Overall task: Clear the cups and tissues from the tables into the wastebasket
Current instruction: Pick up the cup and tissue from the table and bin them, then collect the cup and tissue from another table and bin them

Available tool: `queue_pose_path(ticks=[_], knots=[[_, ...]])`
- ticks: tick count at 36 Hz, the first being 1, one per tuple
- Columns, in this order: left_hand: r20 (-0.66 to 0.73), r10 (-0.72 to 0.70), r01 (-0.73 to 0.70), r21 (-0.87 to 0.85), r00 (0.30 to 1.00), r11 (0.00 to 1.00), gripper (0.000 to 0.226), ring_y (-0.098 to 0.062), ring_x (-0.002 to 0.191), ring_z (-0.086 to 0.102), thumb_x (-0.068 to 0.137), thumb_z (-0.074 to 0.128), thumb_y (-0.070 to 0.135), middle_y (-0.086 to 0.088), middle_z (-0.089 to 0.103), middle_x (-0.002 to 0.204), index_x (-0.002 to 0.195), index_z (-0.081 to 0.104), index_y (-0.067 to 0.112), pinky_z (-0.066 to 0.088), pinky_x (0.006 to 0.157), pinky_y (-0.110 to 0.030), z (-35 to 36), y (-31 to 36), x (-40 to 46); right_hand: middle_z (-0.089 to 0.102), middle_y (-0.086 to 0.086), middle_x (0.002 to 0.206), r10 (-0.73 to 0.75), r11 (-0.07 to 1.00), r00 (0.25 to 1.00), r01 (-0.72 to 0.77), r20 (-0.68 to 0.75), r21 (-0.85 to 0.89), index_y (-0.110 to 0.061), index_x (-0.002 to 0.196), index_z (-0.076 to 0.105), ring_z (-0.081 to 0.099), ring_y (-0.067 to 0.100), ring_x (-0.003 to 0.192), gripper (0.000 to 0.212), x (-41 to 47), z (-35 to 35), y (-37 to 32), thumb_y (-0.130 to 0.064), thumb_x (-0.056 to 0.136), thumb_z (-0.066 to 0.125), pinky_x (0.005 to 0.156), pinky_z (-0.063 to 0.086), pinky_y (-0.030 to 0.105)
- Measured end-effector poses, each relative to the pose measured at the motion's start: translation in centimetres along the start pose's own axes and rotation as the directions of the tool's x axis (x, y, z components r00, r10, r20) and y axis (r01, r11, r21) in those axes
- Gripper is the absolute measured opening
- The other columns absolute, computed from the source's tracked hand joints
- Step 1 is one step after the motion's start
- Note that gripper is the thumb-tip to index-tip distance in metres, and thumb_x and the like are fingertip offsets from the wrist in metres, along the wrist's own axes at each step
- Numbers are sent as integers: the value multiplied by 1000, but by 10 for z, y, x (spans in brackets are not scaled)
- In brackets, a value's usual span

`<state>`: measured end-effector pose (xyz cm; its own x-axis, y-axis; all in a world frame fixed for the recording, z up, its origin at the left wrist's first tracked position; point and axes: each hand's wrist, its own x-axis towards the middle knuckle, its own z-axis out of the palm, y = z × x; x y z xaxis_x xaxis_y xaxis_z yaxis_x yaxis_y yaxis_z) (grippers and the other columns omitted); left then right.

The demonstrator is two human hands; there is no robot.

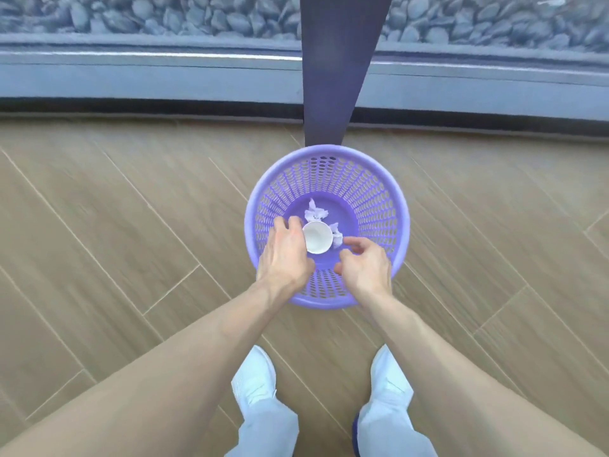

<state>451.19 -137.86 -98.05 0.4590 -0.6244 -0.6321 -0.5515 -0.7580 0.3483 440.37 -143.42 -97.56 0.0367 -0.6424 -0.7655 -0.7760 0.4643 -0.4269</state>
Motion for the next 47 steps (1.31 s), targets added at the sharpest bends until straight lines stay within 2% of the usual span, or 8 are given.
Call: queue_pose_path(ticks=[5,10,12,16,19,22,36,47], knots=[[-37,-33,29,-112,999,993,37,-31,106,58,86,52,6,-8,44,131,122,53,12,43,87,-37,-64,19,-42,72,7,111,3,1000,1000,-3,26,3,-17,113,69,70,28,102,35,-47,-42,-40,-16,83,52,98,50,41],[-56,-113,92,-294,992,951,25,-26,97,62,84,55,8,-5,55,116,107,62,15,44,86,-30,-142,36,-102,74,9,78,-37,998,995,32,97,50,-16,102,69,74,25,78,25,-120,-83,-103,-14,87,49,88,56,44],[-9,-263,215,-550,965,807,18,-23,85,64,82,57,7,-6,66,100,95,66,15,52,82,-31,-182,46,-131,73,11,79,-62,997,984,55,164,45,-12,102,69,73,26,71,22,-156,-100,-136,-12,90,50,87,57,44],[147,-341,257,-917,929,306,10,-23,70,61,90,55,5,-10,60,80,83,59,11,60,56,-33,-287,57,-197,71,12,81,-191,978,920,209,342,-16,-6,86,69,69,30,70,16,-249,-126,-225,-12,90,55,79,59,45],[14,-375,91,-978,927,189,8,-20,64,57,93,54,4,-10,58,76,88,60,6,53,44,-24,-380,49,-266,63,13,86,-334,920,825,391,457,-35,1,94,67,60,26,68,17,-330,-129,-296,-8,92,54,57,53,30],[-113,-453,-69,-991,884,114,14,-23,69,62,91,57,8,-11,63,78,102,63,1,56,57,-31,-455,31,-335,65,11,86,-440,842,702,539,560,-14,-9,84,66,60,22,65,14,-410,-114,-359,-11,91,55,55,54,28],[-424,-756,-554,-826,499,98,13,-24,78,67,92,56,12,-14,69,89,95,66,5,57,75,-37,-599,-116,-693,69,14,87,-564,601,165,754,809,265,-7,85,68,64,23,68,17,-811,17,-416,-13,86,52,66,60,35],[-425,-874,-636,-747,235,192,22,-27,91,66,93,55,14,-19,68,105,106,67,1,55,88,-47,-587,-250,-869,67,13,89,-482,513,-58,790,874,336,-2,93,69,63,23,72,21,-998,133,-355,-13,87,54,77,60,43]])
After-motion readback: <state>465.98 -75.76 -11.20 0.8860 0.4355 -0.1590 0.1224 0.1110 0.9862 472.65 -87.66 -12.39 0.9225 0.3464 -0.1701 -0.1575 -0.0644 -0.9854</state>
